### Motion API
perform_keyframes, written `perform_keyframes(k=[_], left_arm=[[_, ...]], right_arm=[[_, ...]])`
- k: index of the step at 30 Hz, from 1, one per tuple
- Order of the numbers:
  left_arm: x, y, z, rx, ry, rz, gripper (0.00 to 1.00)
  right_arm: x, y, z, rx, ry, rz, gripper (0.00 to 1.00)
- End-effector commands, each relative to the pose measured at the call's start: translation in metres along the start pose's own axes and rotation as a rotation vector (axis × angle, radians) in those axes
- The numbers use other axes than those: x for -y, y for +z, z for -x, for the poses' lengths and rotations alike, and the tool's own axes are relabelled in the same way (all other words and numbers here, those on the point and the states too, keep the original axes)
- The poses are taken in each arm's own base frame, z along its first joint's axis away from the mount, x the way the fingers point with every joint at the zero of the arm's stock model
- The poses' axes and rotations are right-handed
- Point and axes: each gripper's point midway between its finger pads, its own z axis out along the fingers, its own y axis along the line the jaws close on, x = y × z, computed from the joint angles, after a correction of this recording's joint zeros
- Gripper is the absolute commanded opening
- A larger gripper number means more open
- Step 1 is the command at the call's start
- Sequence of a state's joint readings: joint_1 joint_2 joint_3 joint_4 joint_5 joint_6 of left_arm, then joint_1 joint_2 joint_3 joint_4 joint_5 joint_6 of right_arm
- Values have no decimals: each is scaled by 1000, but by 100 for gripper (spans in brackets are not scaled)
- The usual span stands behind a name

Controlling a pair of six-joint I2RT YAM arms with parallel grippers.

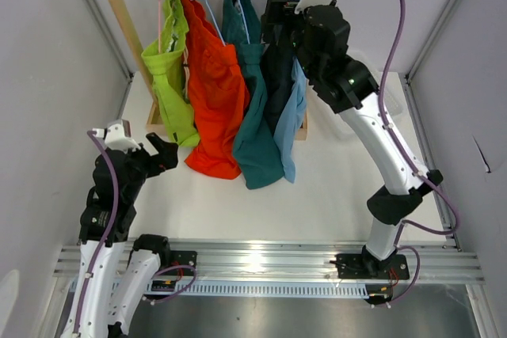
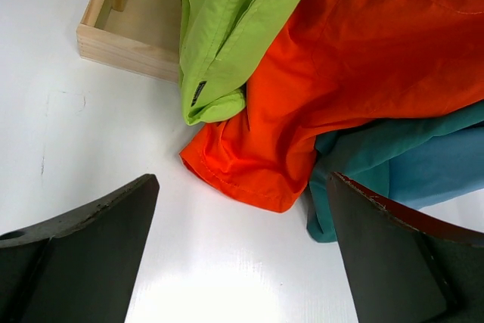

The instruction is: Remove the shorts from the hanger

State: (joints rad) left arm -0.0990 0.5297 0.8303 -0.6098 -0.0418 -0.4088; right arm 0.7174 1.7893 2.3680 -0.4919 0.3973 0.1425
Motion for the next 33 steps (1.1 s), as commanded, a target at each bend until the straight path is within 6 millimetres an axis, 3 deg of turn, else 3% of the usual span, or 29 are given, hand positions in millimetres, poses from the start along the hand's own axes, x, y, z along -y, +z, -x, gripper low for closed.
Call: perform_keyframes(k=[1,13,15,16,19,29,32,33], left_arm=[[3,-2,3,14,19,-20,99],[6,0,0,1,20,-36,99],[6,0,0,0,19,-38,99],[6,1,-1,-2,19,-35,99],[7,0,1,3,19,-39,99],[6,1,1,1,21,-35,99],[7,1,0,0,21,-41,99],[6,2,-2,-7,21,-39,99]], right_arm=[[42,8,12,68,-102,-232,96],[90,11,25,138,-100,-393,84],[97,12,21,129,-73,-393,77],[106,15,18,118,-55,-401,67],[116,23,9,94,-27,-389,62],[121,38,-13,46,19,-358,61],[120,35,-13,51,37,-351,61],[117,27,-4,72,49,-337,61]])
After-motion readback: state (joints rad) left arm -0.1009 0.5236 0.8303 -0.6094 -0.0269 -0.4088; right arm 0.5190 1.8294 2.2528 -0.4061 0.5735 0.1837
